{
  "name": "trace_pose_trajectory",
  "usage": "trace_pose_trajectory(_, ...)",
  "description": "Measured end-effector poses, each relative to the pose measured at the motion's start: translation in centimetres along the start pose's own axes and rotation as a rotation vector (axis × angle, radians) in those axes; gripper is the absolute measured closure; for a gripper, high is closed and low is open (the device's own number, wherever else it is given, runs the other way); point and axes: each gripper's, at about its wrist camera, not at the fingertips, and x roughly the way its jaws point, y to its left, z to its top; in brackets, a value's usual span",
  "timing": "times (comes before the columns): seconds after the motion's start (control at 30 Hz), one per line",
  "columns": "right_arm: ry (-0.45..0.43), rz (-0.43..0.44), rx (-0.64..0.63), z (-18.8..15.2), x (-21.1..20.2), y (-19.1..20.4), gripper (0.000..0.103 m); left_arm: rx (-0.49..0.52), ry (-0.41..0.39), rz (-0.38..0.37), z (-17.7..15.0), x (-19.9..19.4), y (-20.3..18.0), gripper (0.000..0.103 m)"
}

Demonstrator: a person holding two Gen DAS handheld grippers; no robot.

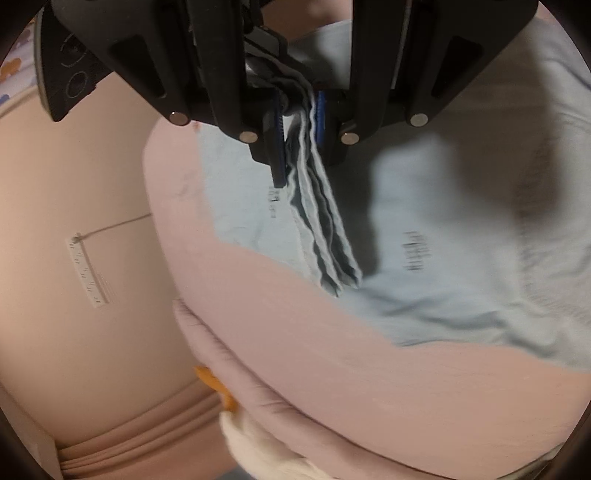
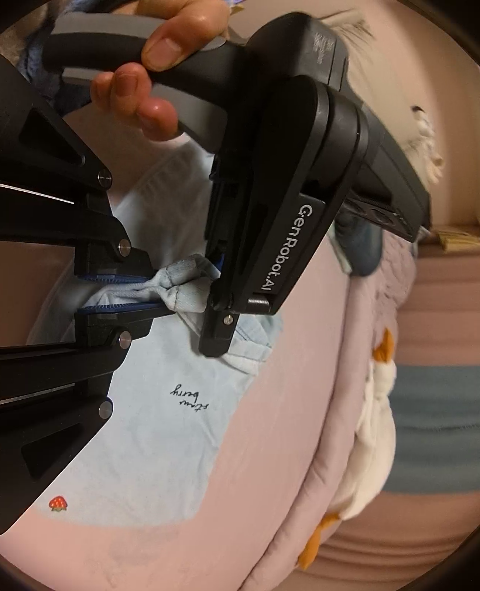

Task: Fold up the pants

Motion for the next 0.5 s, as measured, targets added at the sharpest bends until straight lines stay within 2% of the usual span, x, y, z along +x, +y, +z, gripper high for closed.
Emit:
trace_pose_trajectory(0.1, 0.066, 0.027, 0.018, -0.5, 1.7, 0.1, 0.095, 0.008, -0.004, 0.076, -0.4, -0.2, 1.4, 0.092)
trace_pose_trajectory(0.2, 0.135, 0.108, 0.095, -0.8, 2.7, -1.2, 0.084, 0.019, 0.002, 0.151, -0.6, 0.2, 2.1, 0.085)
trace_pose_trajectory(0.23, 0.14, 0.143, 0.13, -0.7, 2.4, -1.7, 0.075, 0.017, -0.004, 0.153, -0.6, -0.4, 2.7, 0.083)
trace_pose_trajectory(0.27, 0.147, 0.188, 0.168, -0.6, 1.8, -2.5, 0.064, 0.015, -0.013, 0.162, -0.5, -0.7, 2.9, 0.077)
trace_pose_trajectory(0.3, 0.145, 0.222, 0.192, -0.5, 1.1, -3.0, 0.06, 0.014, -0.027, 0.177, -0.4, -1.2, 3.0, 0.067)
trace_pose_trajectory(0.37, 0.109, 0.297, 0.24, -0.3, -1.2, -4.3, 0.056, 0.024, -0.078, 0.213, 0.1, -2.5, 2.9, 0.055)
trace_pose_trajectory(0.43, 0.059, 0.296, 0.264, -0.3, -3.3, -5.9, 0.056, 0.03, -0.114, 0.198, 0.7, -3.5, 2.4, 0.055)
trace_pose_trajectory(0.5, 0.026, 0.202, 0.296, -0.7, -4.9, -8.0, 0.056, 0.047, -0.115, 0.168, 0.9, -3.5, 1.2, 0.057)
